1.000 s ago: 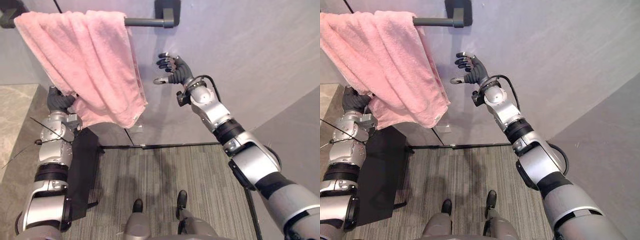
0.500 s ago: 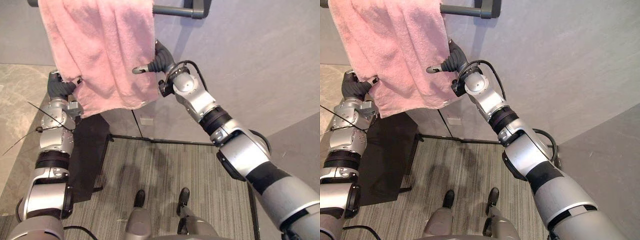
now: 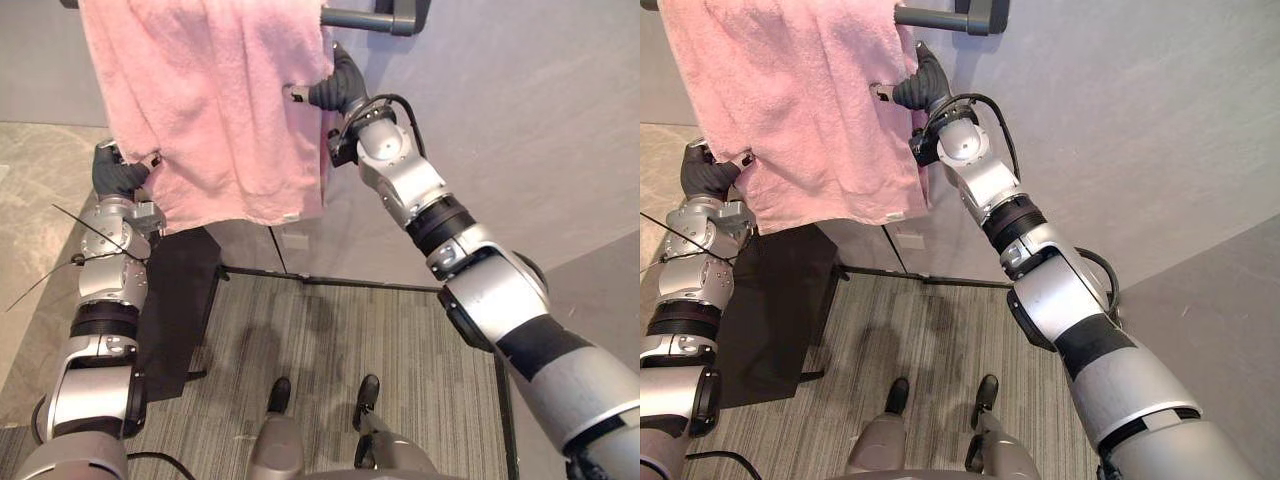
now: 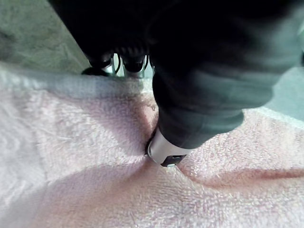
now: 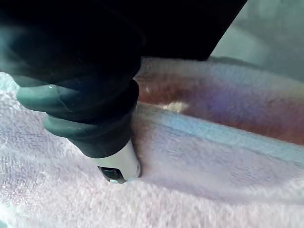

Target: Organize washtable

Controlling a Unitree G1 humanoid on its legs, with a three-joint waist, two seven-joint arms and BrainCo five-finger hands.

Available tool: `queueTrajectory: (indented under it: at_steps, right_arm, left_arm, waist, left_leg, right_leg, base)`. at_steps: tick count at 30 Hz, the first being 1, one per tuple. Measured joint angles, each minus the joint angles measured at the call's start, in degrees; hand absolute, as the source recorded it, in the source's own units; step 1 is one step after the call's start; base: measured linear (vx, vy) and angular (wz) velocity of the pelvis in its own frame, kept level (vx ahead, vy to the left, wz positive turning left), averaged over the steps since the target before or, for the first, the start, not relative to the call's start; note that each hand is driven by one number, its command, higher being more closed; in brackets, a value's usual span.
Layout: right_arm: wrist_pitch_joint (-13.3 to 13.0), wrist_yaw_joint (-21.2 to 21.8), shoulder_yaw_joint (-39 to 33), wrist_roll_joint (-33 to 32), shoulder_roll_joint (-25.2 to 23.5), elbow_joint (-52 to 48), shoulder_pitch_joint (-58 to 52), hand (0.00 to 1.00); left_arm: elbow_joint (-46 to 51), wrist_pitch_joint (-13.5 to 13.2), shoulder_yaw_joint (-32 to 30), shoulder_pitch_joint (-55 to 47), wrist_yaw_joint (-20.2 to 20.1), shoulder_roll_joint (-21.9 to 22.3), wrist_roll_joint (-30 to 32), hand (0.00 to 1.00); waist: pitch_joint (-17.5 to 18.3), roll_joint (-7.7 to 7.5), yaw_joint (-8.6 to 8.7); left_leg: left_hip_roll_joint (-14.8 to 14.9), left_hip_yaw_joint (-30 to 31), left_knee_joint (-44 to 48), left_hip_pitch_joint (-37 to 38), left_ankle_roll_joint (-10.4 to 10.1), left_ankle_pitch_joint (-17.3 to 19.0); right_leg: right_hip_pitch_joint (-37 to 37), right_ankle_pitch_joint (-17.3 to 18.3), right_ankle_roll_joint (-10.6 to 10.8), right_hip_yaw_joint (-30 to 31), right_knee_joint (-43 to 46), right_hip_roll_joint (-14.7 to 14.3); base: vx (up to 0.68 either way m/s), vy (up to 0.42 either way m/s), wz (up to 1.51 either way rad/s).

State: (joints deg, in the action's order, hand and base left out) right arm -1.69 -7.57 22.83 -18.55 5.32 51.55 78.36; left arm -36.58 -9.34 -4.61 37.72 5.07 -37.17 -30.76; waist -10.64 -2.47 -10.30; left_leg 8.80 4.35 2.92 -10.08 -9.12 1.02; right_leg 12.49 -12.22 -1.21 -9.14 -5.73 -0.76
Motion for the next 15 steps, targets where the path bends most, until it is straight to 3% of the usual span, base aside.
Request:
queueTrajectory:
  at_steps: [15]
  right_arm:
    - [-0.1,0.2,-2.0,0.9,0.1,0.2,0.2,1.00]
  left_arm:
    - [-2.6,0.1,-0.1,1.9,0.0,-0.3,0.4,1.00]
  waist:
    - [-1.3,-0.04,0.05]
  left_leg:
    - [0.1,-0.5,0.0,0.5,0.0,0.0]
  right_leg:
    - [-0.2,0.0,0.0,0.6,0.0,-0.1]
  base:
    - [0.00,0.070,-0.02]
